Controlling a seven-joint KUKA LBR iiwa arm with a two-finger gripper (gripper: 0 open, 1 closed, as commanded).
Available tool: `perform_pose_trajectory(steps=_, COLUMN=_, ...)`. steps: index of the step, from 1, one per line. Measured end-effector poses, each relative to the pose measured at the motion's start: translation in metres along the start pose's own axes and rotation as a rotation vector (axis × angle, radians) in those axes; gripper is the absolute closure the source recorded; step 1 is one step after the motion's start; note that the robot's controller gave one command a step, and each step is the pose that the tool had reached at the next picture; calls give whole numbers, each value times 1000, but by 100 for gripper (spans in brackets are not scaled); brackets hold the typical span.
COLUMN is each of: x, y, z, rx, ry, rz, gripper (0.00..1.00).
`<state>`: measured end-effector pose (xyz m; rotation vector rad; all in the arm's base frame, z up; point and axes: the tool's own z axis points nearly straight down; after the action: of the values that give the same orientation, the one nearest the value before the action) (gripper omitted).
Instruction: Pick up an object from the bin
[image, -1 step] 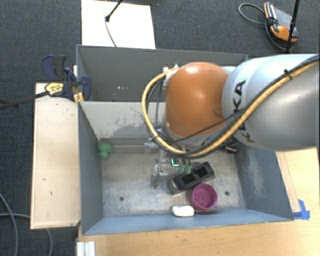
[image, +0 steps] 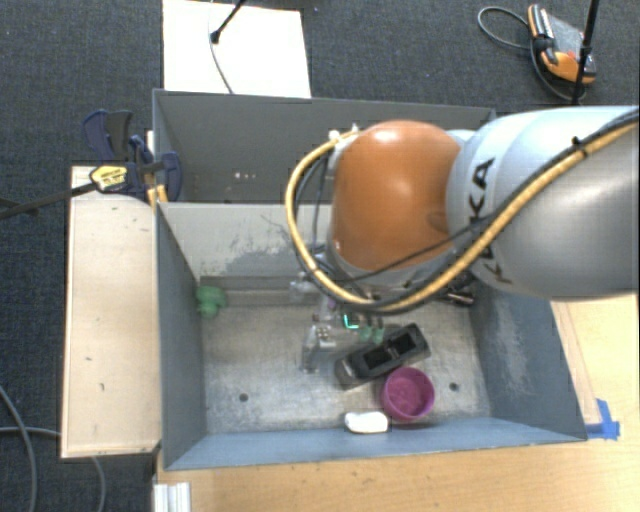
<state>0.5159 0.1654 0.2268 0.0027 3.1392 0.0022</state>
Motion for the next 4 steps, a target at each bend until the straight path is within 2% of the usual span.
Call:
perform_pose_trajectory(steps=1, x=3, y=-33, z=44, rx=-3, ry=-7, rz=6, gripper=0)
perform_pose_trajectory(steps=2, x=15, y=-61, z=75, rx=2, ry=6, rz=-93, gripper=0)
perform_pose_trajectory(steps=3, x=7, y=-71, z=123, rx=1, ry=-7, rz=-318, gripper=0)
perform_pose_trajectory(steps=4, x=-6, y=-121, z=150, rx=-1, ry=2, rz=-388, gripper=0)
